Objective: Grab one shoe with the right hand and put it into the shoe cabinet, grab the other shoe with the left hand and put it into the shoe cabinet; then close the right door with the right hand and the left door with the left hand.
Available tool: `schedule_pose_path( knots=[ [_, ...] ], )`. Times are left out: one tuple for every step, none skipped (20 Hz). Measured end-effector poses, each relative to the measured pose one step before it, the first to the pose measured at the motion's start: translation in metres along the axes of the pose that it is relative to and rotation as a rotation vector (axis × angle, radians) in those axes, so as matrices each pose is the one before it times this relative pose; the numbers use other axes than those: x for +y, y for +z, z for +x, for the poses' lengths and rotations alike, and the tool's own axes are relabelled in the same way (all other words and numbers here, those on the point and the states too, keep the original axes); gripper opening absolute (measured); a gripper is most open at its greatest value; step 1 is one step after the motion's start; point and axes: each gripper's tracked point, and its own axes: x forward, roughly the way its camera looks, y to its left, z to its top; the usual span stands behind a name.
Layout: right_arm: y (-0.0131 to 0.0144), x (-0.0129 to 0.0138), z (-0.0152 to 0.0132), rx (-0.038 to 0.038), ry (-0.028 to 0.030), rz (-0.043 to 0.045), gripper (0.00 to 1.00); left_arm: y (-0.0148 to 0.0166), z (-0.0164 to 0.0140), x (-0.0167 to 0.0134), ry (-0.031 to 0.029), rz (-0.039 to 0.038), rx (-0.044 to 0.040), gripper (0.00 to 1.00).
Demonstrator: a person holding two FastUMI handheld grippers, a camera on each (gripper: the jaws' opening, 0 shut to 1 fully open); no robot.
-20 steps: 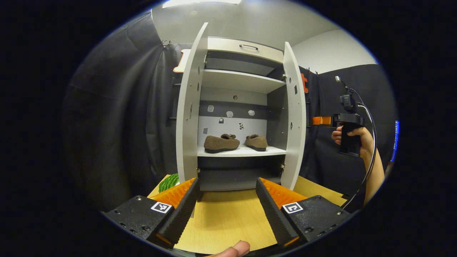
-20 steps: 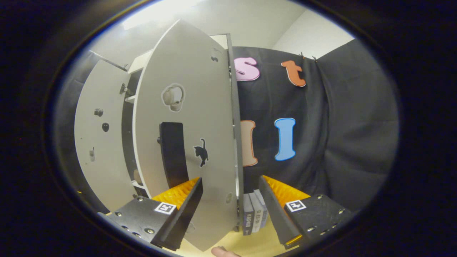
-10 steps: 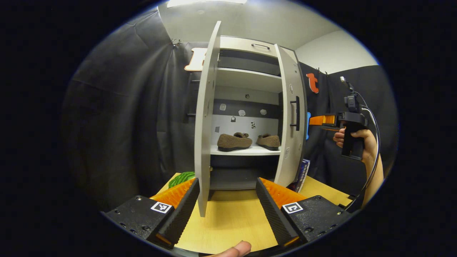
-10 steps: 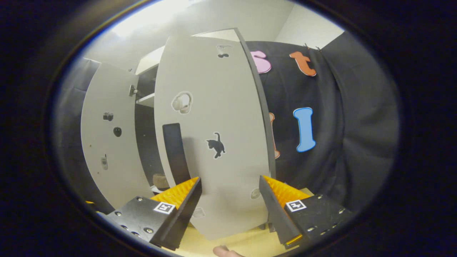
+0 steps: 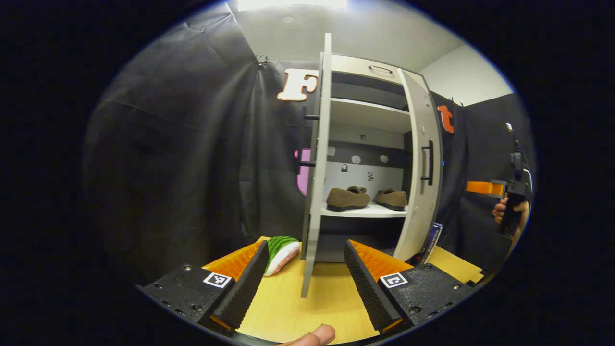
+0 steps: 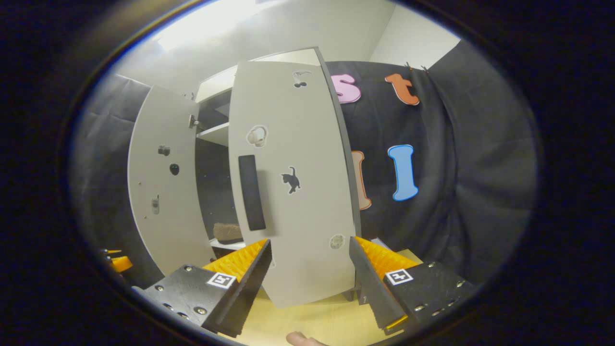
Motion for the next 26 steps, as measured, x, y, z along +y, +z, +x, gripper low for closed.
schedule_pose_path(
  knots=[
    [-0.00433, 0.00576, -0.00929, -0.00657, 0.01814, 0.00309, 0.98, 0.00278, 0.00244, 0.01286, 0.02105, 0.00022, 0.00285, 0.96],
    [-0.00677, 0.00561, -0.011, 0.0005, 0.01834, 0.00237, 0.98, 0.00254, 0.00412, 0.01391, 0.02791, -0.005, 0.00459, 0.96],
    [-0.00496, 0.00733, -0.00883, -0.00025, 0.01855, -0.00326, 0.97, 0.00363, 0.00346, 0.01086, 0.01935, -0.00929, 0.00281, 0.96],
    [-0.00179, 0.00644, -0.00866, -0.00725, 0.00818, 0.0006, 0.93, 0.00573, 0.00493, 0.01026, 0.01547, -0.01153, 0.00033, 0.94],
    [-0.00076, 0.00699, -0.00765, -0.00667, 0.01006, -0.00975, 0.94, 0.00582, 0.00684, 0.0095, 0.0101, -0.0077, -0.00619, 0.94],
    [-0.00104, 0.00783, -0.00665, -0.00899, 0.00941, -0.01557, 0.93, 0.0072, 0.00735, 0.00933, 0.00779, 0.00114, -0.00961, 0.96],
    [-0.00073, 0.0044, -0.00644, -0.0085, -0.0008, -0.01124, 0.97, 0.00344, 0.00757, 0.01072, 0.01803, 0.00835, -0.00161, 0.96],
    [-0.00199, 0.00393, -0.00668, -0.00869, -0.00733, -0.01035, 0.98, 0.00635, 0.00868, 0.01291, 0.01971, 0.00697, -0.00138, 0.96],
    [0.00018, 0.00228, -0.00553, -0.01114, -0.01496, -0.00607, 0.98, 0.00425, 0.00797, 0.00903, 0.01351, 0.00165, 0.00901, 0.96],
    [0.00028, 0.00205, -0.00592, -0.01367, -0.01744, -0.00977, 0.97, 0.00654, 0.00745, 0.00446, -0.00011, -0.00435, 0.00246, 0.96],
    [0.00065, 0.0014, -0.00444, -0.00929, -0.01478, -0.00685, 1.0, 0.01011, 0.00802, 0.00144, -0.00831, -0.00995, -0.00776, 0.96],
    [-0.00057, 0.00223, -0.00531, -0.00415, -0.01346, 0.00015, 0.97, 0.00932, 0.00605, -0.0025, -0.01787, -0.01138, -0.00896, 0.96],
    [-0.00067, 0.00271, -0.00475, -0.00198, -0.00568, 0.00597, 0.97, 0.00811, 0.00755, -0.00351, -0.02243, -0.00189, -0.00802, 0.96],
    [-0.00044, 0.00625, -0.00462, -0.00339, 0.00215, 0.00859, 0.98, 0.00563, 0.00735, -0.00083, -0.00509, -0.00863, 0.00025, 0.94],
    [-0.00026, 0.00555, -0.00379, -0.00687, 0.00923, 0.0063, 0.98, 0.00585, 0.0088, -0.00159, -0.00844, -0.00717, 0.00266, 0.93],
    [0.00052, 0.00384, -0.00585, -0.00618, 0.0061, 0.0052, 0.94, 0.00355, 0.00661, -0.0051, -0.01678, -0.0083, 0.00635, 0.96],
    [0.00124, 0.00198, -0.00458, -0.00589, -0.00079, 0.00557, 0.94, 0.00554, 0.0052, -0.00493, -0.01421, -0.00953, 0.0021, 0.94],
    [0.00029, 0.00077, -0.00351, -0.00338, -0.00417, -0.00377, 0.98, 0.00434, 0.0067, -0.00584, -0.01824, -0.00463, 0.00347, 0.96],
    [0.00136, -0.00199, -0.00327, -0.00679, -0.00987, -0.01064, 0.94, 0.00129, 0.00679, -0.00619, -0.01435, -0.00008, 0.00624, 0.94],
    [0.0022, -0.00264, -0.00245, -0.01435, -0.01309, -0.01514, 0.98, 0.00109, 0.00438, -0.00422, -0.0091, 0.00736, 0.00442, 0.93],
    [0.00061, -0.0045, -0.00015, -0.01077, -0.0212, -0.01142, 0.97, -0.00271, 0.00399, -0.0047, -0.00869, 0.00972, 0.01167, 0.96],
    [-0.00314, -0.00539, -0.00036, 0.00186, -0.02381, -0.00746, 0.97, -0.0061, 0.00226, -0.00555, -0.00379, -0.00409, 0.01974, 0.96],
    [-0.0017, -0.00434, 0.00031, -0.00054, -0.01474, 0.00005, 0.97, -0.00485, 0.00046, -0.00706, -0.01873, -0.00776, 0.01887, 0.94],
    [-0.00171, 0.00076, 0.00162, 0.00133, -0.0049, 0.0061, 0.97, -0.00454, 0.00122, -0.01165, -0.02561, -0.00751, 0.00913, 0.97],
    [-0.00152, 0.0003, 0.00065, 0.0049, -0.00027, 0.00735, 0.97, 0.00151, -0.0017, 0.00255, 0.01617, 0.00782, -0.00295, 0.97],
    [-0.00188, -0.00075, 0.00038, 0.00346, -0.00243, 0.00662, 0.98, 0.00353, -0.00187, 0.0005, 0.01636, 0.01519, -0.00861, 0.93]
  ],
)
